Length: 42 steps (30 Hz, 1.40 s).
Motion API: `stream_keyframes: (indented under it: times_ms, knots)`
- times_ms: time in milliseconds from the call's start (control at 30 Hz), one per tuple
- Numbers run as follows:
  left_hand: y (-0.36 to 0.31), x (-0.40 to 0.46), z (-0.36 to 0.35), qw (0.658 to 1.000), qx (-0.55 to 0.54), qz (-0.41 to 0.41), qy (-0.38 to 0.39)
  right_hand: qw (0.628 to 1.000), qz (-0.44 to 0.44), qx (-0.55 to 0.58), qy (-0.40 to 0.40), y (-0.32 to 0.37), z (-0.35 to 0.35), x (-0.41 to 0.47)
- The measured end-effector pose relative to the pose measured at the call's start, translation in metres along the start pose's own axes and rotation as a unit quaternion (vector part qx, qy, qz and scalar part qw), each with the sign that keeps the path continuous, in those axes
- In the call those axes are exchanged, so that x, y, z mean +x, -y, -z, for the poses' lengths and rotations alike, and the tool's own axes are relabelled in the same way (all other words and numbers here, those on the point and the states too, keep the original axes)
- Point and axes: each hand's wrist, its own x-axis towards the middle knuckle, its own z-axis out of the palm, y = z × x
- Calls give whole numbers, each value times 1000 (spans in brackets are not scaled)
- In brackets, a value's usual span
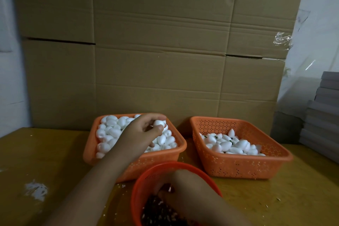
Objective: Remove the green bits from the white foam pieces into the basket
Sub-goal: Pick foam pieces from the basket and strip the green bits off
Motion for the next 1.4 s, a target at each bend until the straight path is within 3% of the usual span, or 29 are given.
stream_keyframes:
  times_ms: [167,433,733,1100,1400]
  knots:
    - [2,-5,-15,998,-51,-3,-32,998,-52,32,-23,-6,5,0]
    - [18,-10,-38,999,-7,-11,-36,978,-121,98,-137,-20,-1,4]
    - [24,-24,-49,984,159,-82,-24,990,-114,68,-56,-25,-9,5]
    - [42,-18,-48,983,142,-100,-62,994,-86,48,-50,-27,-13,6]
    - [34,-24,-50,982,135,-128,-24,996,-54,42,-58,-28,-15,5]
